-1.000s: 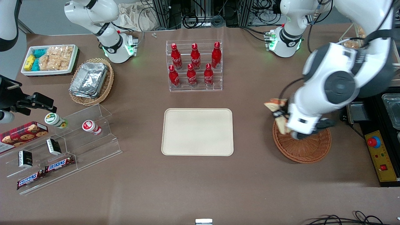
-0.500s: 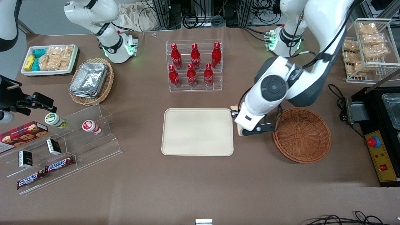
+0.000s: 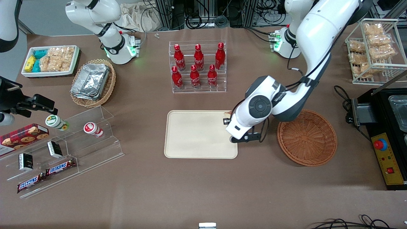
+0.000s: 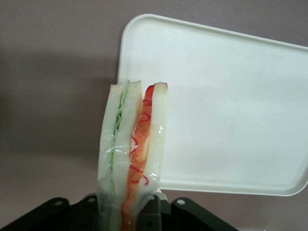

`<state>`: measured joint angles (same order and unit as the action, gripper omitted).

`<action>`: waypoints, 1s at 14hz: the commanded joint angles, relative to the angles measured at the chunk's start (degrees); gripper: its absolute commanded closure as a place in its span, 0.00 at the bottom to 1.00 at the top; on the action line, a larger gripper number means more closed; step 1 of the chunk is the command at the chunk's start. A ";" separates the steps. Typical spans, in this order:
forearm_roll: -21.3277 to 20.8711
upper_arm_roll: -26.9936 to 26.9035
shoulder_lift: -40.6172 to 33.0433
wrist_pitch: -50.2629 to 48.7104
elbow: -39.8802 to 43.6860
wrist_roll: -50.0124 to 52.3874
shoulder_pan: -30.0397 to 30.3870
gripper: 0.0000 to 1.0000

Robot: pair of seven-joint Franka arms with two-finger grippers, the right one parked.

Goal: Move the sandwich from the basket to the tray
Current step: 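Lift the sandwich and carry it with the left gripper to the tray, then lower the sandwich onto the tray and open the left gripper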

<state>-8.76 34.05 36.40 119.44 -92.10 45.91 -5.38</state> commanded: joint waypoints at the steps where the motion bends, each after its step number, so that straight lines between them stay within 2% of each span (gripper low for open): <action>1: -3.71 -0.39 3.84 4.03 0.70 1.03 -2.26 1.00; 5: -9.60 -0.39 7.28 6.32 0.78 3.48 -2.35 1.00; 8: -11.80 -0.39 7.98 8.17 0.61 4.72 -2.70 1.00; 9: -12.33 -0.39 8.33 8.17 0.69 4.89 -2.96 0.91; 11: -13.64 -0.39 8.60 8.26 0.87 7.43 -3.40 0.24; 12: -14.35 -0.39 8.86 8.17 0.96 7.53 -3.41 0.07; 13: -14.36 -0.39 8.95 8.17 1.22 7.53 -3.49 0.01; 14: -14.44 -0.39 8.87 8.09 1.14 7.36 -3.49 0.01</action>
<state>-21.53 33.82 44.58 127.13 -92.13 51.63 -8.19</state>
